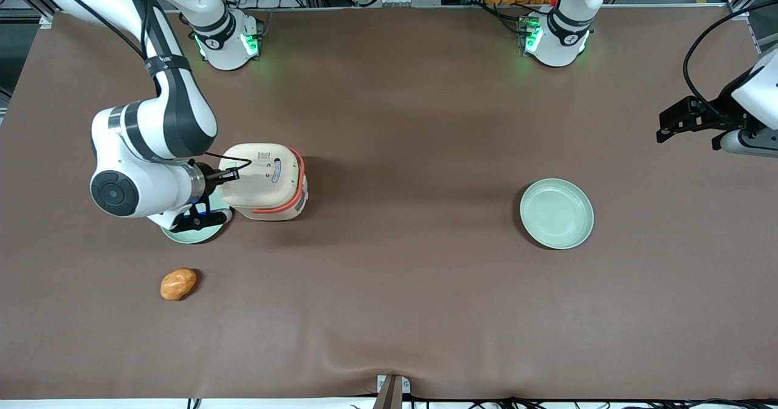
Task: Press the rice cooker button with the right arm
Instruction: 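Press the rice cooker's lid button with the closed right gripper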
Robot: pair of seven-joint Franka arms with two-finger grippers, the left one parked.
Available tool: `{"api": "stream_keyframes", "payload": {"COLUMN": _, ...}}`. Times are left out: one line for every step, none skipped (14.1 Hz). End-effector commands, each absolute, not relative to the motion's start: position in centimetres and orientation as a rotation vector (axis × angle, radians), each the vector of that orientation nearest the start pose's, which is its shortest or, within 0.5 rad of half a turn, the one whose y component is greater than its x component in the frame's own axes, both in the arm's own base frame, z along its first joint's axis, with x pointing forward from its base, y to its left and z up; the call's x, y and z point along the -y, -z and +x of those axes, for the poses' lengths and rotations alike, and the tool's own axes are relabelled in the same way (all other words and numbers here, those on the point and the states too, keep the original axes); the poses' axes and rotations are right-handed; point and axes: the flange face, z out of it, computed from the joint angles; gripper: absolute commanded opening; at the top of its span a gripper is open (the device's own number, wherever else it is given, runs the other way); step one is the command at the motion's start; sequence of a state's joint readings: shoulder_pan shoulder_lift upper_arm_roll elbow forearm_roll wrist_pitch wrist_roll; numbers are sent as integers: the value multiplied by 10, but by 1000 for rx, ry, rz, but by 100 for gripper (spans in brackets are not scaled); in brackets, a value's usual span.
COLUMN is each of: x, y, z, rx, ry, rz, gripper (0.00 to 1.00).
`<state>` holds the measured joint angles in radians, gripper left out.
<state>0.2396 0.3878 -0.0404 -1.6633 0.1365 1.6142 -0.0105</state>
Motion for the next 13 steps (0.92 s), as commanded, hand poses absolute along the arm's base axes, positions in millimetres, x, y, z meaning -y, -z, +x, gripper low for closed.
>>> {"api": "stream_keyframes", "payload": {"x": -136, "y": -364, "z": 592, "rx": 243, "ry": -672, "rz": -2975, "gripper": 8}}
{"api": "stream_keyframes", "payload": {"x": -135, "y": -362, "z": 592, "rx": 240, "ry": -679, "rz": -2974, "gripper": 5}}
{"api": "stream_keyframes", "payload": {"x": -135, "y": -362, "z": 592, "rx": 240, "ry": -681, "rz": -2974, "gripper": 5}}
{"api": "stream_keyframes", "payload": {"x": -135, "y": -361, "z": 592, "rx": 238, "ry": -686, "rz": -2974, "gripper": 5}}
{"api": "stream_keyframes", "payload": {"x": -135, "y": -361, "z": 592, "rx": 238, "ry": -686, "rz": -2974, "gripper": 3}}
{"api": "stream_keyframes", "payload": {"x": -133, "y": -360, "z": 591, "rx": 233, "ry": -697, "rz": -2972, "gripper": 3}}
{"api": "stream_keyframes", "payload": {"x": -133, "y": -358, "z": 589, "rx": 233, "ry": -711, "rz": -2970, "gripper": 2}}
{"api": "stream_keyframes", "payload": {"x": -132, "y": -357, "z": 589, "rx": 231, "ry": -715, "rz": -2970, "gripper": 2}}
{"api": "stream_keyframes", "payload": {"x": -131, "y": -357, "z": 588, "rx": 229, "ry": -724, "rz": -2968, "gripper": 2}}
{"api": "stream_keyframes", "payload": {"x": -129, "y": -355, "z": 588, "rx": 224, "ry": -733, "rz": -2967, "gripper": 2}}
{"api": "stream_keyframes", "payload": {"x": -129, "y": -354, "z": 587, "rx": 226, "ry": -735, "rz": -2966, "gripper": 2}}
{"api": "stream_keyframes", "payload": {"x": -127, "y": -349, "z": 586, "rx": 221, "ry": -744, "rz": -2965, "gripper": 2}}
{"api": "stream_keyframes", "payload": {"x": -127, "y": -345, "z": 586, "rx": 220, "ry": -749, "rz": -2965, "gripper": 2}}
